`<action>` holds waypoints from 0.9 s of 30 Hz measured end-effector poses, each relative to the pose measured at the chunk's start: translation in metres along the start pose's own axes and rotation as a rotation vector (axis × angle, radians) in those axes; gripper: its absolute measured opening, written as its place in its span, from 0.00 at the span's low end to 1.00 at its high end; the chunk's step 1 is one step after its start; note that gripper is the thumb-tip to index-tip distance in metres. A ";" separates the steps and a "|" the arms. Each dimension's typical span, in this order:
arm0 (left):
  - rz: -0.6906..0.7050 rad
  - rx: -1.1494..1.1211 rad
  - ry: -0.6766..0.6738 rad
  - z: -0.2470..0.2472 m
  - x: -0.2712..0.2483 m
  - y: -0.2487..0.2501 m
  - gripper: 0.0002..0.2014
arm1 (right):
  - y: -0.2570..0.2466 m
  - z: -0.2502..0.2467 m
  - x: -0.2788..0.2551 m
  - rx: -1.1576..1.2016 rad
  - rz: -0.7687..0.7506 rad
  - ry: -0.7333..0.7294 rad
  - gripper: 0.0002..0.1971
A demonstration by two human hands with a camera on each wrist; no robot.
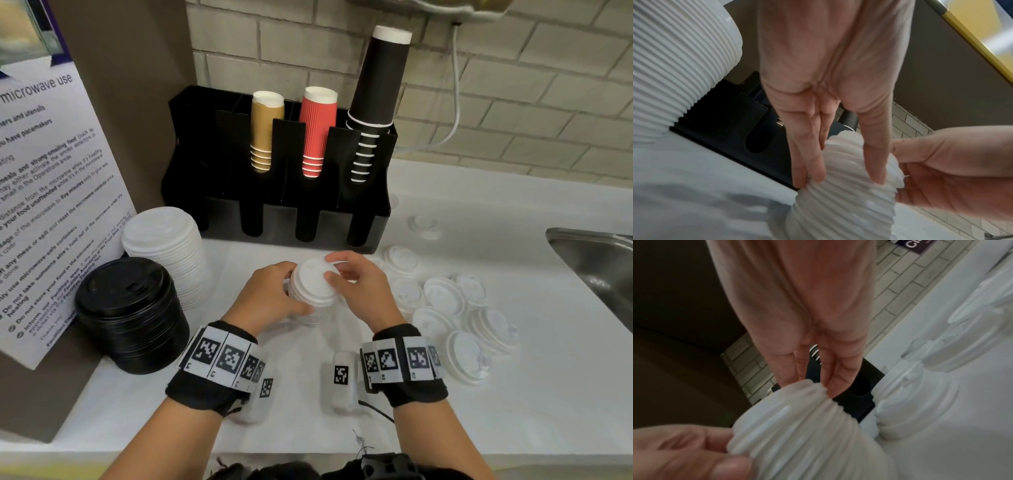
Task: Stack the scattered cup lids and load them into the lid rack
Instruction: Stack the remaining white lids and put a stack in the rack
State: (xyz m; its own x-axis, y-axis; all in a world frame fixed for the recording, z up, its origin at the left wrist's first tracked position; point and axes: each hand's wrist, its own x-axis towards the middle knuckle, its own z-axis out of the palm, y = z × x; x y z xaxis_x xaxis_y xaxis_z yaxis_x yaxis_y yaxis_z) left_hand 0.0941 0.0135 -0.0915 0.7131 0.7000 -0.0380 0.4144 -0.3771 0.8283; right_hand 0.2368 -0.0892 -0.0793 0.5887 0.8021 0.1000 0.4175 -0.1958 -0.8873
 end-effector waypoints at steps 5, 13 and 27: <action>-0.024 0.010 0.026 0.002 0.003 0.000 0.30 | -0.006 0.004 0.001 -0.171 -0.050 -0.043 0.16; -0.001 -0.018 -0.051 -0.001 0.001 0.004 0.27 | -0.009 0.003 0.002 -0.378 -0.086 -0.208 0.24; -0.003 0.115 -0.141 -0.006 0.006 0.017 0.30 | 0.012 -0.021 0.003 -0.083 0.026 -0.310 0.38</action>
State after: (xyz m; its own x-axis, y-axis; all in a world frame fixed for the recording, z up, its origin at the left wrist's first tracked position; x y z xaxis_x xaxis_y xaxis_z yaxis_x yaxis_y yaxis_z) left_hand 0.1026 0.0147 -0.0740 0.7806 0.6123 -0.1252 0.4729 -0.4477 0.7589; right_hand 0.2580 -0.1015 -0.0802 0.3661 0.9275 -0.0756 0.4677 -0.2537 -0.8467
